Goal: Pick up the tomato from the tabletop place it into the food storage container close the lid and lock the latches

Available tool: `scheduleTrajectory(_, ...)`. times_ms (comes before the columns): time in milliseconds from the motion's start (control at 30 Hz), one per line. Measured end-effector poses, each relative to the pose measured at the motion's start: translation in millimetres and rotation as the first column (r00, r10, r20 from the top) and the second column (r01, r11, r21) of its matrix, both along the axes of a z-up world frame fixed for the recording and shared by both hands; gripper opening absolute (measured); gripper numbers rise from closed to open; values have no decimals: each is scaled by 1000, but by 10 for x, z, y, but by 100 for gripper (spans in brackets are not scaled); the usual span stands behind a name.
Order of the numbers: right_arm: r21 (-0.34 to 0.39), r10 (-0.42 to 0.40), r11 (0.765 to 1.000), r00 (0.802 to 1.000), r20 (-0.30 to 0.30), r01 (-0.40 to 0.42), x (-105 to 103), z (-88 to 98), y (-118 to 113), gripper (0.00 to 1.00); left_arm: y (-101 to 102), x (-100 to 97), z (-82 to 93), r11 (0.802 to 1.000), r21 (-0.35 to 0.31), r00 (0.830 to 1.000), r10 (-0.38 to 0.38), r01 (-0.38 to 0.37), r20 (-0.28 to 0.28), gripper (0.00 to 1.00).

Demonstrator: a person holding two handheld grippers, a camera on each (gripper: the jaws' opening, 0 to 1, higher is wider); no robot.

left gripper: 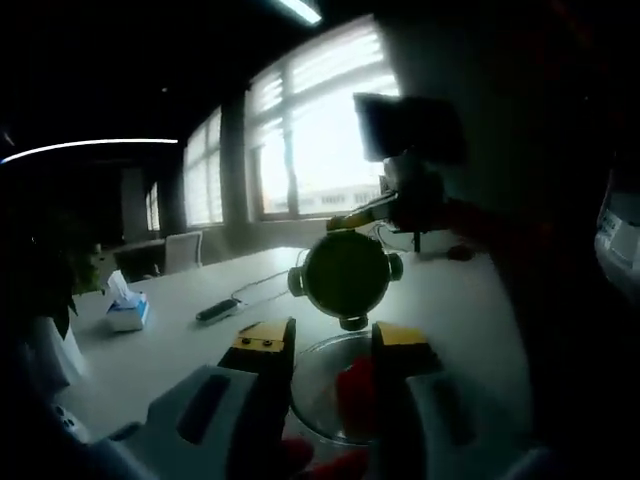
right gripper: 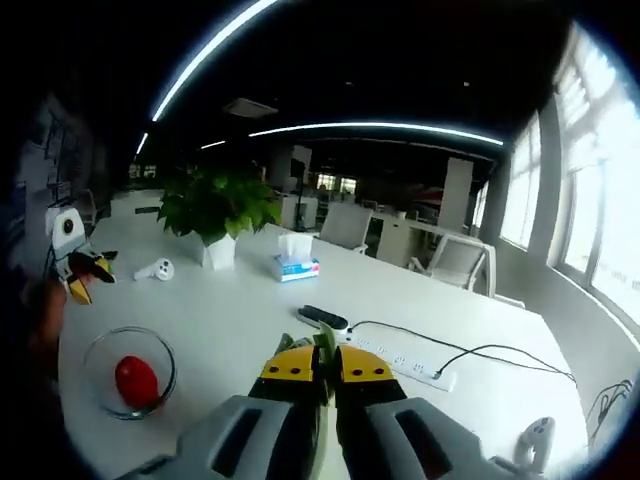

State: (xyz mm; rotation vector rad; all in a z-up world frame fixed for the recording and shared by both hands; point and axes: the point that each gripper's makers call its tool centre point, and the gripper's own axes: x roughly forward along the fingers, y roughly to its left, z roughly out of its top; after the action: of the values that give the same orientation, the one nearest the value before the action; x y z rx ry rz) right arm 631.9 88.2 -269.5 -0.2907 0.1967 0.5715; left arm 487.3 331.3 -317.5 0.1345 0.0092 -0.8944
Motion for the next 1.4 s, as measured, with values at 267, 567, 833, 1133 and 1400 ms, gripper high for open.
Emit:
scheduleTrajectory(267,-25,13,1000,999,48,-12,-253,186,262,1,198,-66,-71,1000,-3,1000,4,-4,11,22)
scheduleTrajectory(567,-47,23,999,998,62,-20,-526,285,621,1,399,-157,-132,998,-56,1000,9,-8,20,22)
scheduleTrajectory(833,-50,39,998,998,54,-36,-681,380,858,1,478,-240,-208,999,-31,999,6,-5,36,22)
scheduleTrajectory(1133,-85,61,995,997,44,-57,-863,448,1186,1,529,-309,-263,999,-37,999,-11,13,51,22)
scheduleTrajectory(1400,-268,122,960,980,156,-77,-1255,354,1641,1,584,-343,-209,997,-74,998,-7,12,68,22)
